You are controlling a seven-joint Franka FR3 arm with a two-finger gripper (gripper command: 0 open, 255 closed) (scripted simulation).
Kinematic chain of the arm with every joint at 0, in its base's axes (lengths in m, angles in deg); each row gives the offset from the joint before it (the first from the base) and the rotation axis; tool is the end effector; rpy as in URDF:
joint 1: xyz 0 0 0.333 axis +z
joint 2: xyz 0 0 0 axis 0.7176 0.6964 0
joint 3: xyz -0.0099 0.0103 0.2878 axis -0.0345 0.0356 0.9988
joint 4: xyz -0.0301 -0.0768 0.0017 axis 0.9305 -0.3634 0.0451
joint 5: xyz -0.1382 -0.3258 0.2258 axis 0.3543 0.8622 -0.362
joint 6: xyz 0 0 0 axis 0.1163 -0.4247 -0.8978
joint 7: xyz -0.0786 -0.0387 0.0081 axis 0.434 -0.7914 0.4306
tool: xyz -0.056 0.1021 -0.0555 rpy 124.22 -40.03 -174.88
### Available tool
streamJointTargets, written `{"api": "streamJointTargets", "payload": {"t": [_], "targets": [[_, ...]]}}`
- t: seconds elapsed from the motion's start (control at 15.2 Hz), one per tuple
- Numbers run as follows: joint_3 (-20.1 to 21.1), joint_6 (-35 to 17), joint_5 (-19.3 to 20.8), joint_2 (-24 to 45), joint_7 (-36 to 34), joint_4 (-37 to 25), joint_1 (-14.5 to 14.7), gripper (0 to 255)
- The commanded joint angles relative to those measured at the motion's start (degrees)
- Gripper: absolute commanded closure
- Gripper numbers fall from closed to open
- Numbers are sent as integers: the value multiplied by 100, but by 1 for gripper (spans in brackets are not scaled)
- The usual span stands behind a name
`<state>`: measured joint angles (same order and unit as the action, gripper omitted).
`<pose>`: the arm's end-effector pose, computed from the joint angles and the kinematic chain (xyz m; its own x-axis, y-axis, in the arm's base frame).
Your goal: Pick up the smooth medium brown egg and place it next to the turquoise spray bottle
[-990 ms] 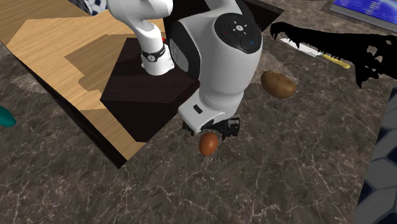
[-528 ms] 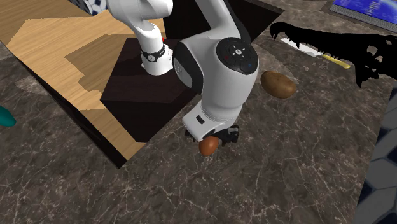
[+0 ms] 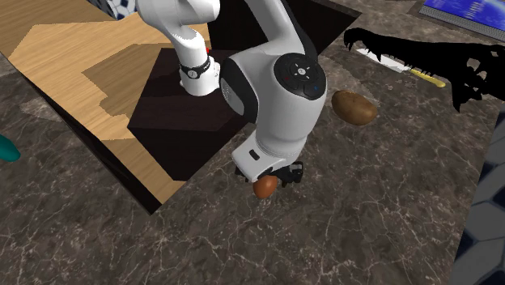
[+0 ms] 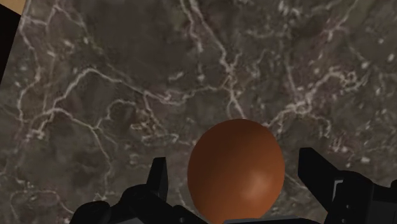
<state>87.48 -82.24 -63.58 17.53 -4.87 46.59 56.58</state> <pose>0.5123 0.3164 0.2605 0.9969 -0.0626 0.0469 -0.0660 -0.9950 0.0750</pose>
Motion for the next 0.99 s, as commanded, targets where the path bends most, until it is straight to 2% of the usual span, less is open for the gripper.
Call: {"api": "streamJointTargets", "payload": {"t": [0.0,0.59,0.92], "targets": [[0,0,0,0,0,0,0,255],[0,-1,1,1,0,0,0,255],[45,322,-147,-219,119,-129,-32,255]]}}
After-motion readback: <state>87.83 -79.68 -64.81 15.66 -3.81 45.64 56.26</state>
